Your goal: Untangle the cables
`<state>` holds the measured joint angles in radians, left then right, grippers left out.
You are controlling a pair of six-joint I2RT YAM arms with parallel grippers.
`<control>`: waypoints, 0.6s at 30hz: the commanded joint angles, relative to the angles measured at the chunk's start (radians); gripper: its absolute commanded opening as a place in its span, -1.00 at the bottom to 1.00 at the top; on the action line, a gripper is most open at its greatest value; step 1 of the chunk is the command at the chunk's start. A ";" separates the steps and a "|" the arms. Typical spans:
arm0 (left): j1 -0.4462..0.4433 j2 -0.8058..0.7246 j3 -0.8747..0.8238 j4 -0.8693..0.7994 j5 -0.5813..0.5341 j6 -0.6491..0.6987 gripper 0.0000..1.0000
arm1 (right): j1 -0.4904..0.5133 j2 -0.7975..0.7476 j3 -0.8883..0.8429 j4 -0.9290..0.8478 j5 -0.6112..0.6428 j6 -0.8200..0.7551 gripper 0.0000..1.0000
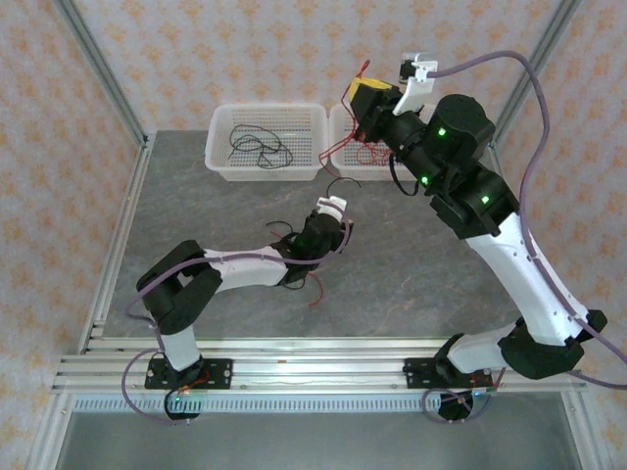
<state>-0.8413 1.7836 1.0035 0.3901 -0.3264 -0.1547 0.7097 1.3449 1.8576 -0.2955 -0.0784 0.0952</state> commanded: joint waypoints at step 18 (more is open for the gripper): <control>-0.004 0.062 -0.145 0.088 -0.148 -0.150 -0.06 | -0.004 -0.061 0.147 -0.069 0.088 -0.064 -1.00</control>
<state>-0.8383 1.8935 0.8967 0.4320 -0.4782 -0.2455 0.7097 1.3018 1.9720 -0.3515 -0.0254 0.0639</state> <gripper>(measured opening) 0.472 0.042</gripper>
